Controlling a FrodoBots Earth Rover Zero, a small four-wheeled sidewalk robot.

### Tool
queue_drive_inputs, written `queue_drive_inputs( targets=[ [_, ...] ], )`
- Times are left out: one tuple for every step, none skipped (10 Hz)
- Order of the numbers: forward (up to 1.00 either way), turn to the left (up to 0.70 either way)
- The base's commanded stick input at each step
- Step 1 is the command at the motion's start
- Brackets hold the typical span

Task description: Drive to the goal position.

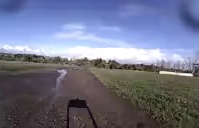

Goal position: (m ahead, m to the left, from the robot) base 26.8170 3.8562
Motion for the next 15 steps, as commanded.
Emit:
queue_drive_inputs(
  targets=[
    [0.70,0.00],
    [0.70,0.00],
    [0.70,0.00],
    [0.70,0.00],
    [0.70,0.00],
    [0.70,0.11],
    [0.70,0.26],
    [0.70,0.35],
    [0.70,0.35],
    [0.70,0.35],
    [0.70,0.35],
    [0.70,0.32],
    [0.70,0.25],
    [0.70,0.00],
    [0.70,0.00]
  ],
)
